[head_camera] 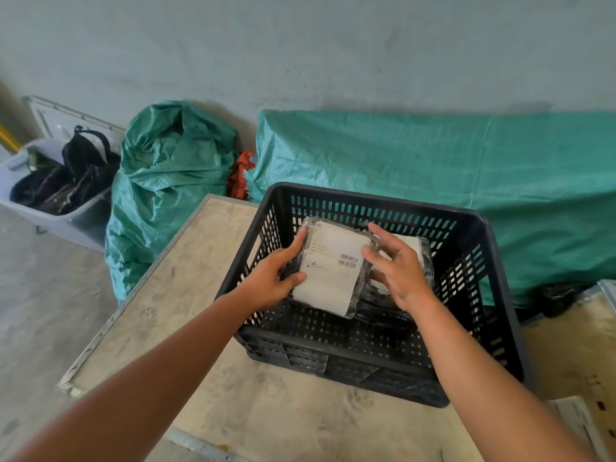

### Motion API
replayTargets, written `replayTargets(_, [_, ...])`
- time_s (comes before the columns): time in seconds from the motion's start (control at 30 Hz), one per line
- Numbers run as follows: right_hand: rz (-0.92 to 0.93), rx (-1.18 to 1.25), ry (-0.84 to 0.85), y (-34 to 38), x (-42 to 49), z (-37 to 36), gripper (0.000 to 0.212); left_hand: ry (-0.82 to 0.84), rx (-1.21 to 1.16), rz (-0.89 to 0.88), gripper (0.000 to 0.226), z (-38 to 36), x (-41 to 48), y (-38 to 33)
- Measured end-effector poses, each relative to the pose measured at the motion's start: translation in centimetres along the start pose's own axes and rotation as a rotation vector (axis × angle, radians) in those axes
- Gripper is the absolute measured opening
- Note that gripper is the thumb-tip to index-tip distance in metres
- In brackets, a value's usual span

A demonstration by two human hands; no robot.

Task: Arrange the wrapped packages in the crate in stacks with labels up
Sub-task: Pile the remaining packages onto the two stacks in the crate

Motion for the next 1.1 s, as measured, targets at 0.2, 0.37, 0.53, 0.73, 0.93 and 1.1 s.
replayTargets(0.2, [0.174, -0.531, 0.021, 0.7, -0.6, -1.4, 0.098, -0.044, -0.261, 0.011, 0.079, 0.6, 2.0, -0.1])
replayTargets(0.37, [0.088, -0.703, 0.055, -0.9, 0.2, -1.9, 0.118, -0.101, -0.402, 0.056, 0.077, 0.4, 4.3, 0.4])
replayTargets(0.53, [-0.047, -0.86, 0.133, -2.3, 2.3, -2.5, 0.134, -0.126, -0.317, 0.115, 0.06, 0.2, 6.9, 1.7])
replayTargets(0.73, [-0.089, -1.22, 0.143, -3.6, 4.5, -2.4, 0.128, -0.163, -0.179, 0.233, 0.058, -1.0, 7.6, 4.7])
replayTargets(0.93, [-0.115, -1.492, 0.114, -6.5, 4.6, -2.0, 0.106, 0.121, 0.002, 0.333, 0.077, -3.0, 8.0, 7.0])
replayTargets(1.1, [-0.221, -1.459, 0.141, -8.0, 5.0, -0.9, 0.115, 0.138, -0.001, 0.341, 0.081, -3.4, 8.3, 7.4])
Point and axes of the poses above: each hand's wrist, its own x-axis towards the middle knuckle, its own z-axis out of the back of the hand, y = z × x, the point moved 8 cm from there along x, towards the middle knuckle, and after that the axes turned 7 degrees about y, right-handed, at the moved point
